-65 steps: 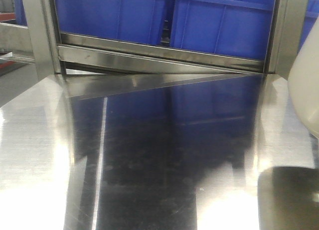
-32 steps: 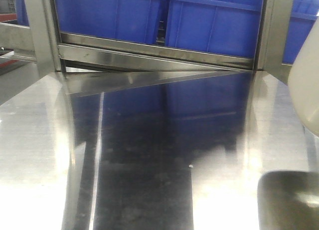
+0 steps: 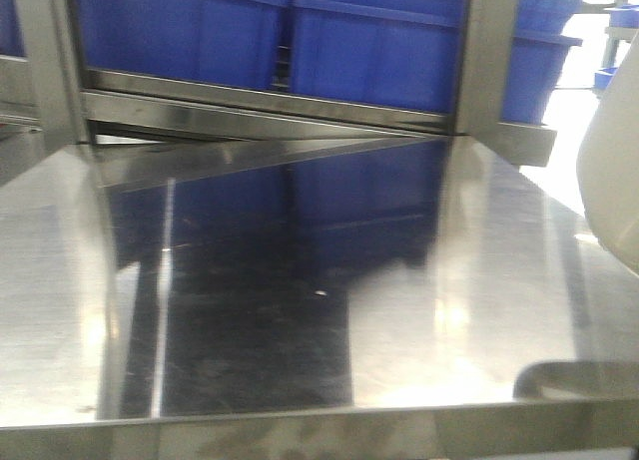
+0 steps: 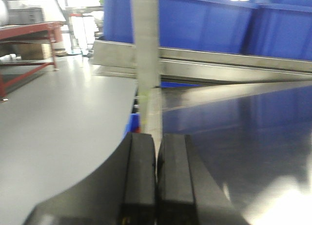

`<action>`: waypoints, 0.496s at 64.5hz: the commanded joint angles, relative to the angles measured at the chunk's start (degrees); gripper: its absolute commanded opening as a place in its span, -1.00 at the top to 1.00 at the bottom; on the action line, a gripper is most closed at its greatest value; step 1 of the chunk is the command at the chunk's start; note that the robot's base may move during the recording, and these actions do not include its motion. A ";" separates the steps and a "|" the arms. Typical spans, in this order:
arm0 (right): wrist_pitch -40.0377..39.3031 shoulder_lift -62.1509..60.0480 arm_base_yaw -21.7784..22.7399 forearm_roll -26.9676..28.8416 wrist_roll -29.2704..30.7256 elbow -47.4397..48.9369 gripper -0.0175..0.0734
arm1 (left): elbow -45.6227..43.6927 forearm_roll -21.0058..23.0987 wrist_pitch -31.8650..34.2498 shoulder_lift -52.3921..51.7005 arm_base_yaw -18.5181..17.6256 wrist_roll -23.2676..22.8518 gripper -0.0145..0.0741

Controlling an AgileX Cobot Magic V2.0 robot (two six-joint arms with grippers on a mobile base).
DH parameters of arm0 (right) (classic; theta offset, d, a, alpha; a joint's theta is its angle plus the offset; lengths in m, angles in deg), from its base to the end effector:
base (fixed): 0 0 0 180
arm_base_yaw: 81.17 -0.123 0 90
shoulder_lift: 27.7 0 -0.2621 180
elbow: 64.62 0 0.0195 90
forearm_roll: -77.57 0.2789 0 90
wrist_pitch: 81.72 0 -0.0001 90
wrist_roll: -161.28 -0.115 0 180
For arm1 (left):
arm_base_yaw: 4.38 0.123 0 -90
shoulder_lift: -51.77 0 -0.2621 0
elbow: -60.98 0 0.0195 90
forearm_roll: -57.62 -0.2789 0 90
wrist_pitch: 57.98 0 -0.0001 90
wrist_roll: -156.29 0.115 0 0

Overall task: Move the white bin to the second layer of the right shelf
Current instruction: 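Drive away from the table carrying the bin in the right gripper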

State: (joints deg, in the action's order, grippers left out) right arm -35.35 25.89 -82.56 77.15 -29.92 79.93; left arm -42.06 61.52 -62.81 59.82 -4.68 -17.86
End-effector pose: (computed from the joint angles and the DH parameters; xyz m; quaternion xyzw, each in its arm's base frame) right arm 0.2036 0.0043 0.2761 0.0778 0.9220 0.0382 0.3775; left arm 0.1316 -0.0014 0.2036 0.0160 0.7059 0.0083 0.7081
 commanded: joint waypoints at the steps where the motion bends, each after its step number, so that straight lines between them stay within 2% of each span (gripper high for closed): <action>1: -3.95 -0.56 0.23 -0.33 0.33 1.72 0.45 | 2.11 0.35 4.82 -0.80 -0.20 -0.15 0.48; 32: -3.95 -0.56 0.23 -0.33 0.33 1.72 0.45 | 2.11 0.35 4.82 -0.80 -0.20 -0.15 0.48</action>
State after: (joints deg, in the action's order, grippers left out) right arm -35.35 25.89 -82.56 77.15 -29.92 79.93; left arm -42.06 61.52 -62.81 59.82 -4.68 -17.86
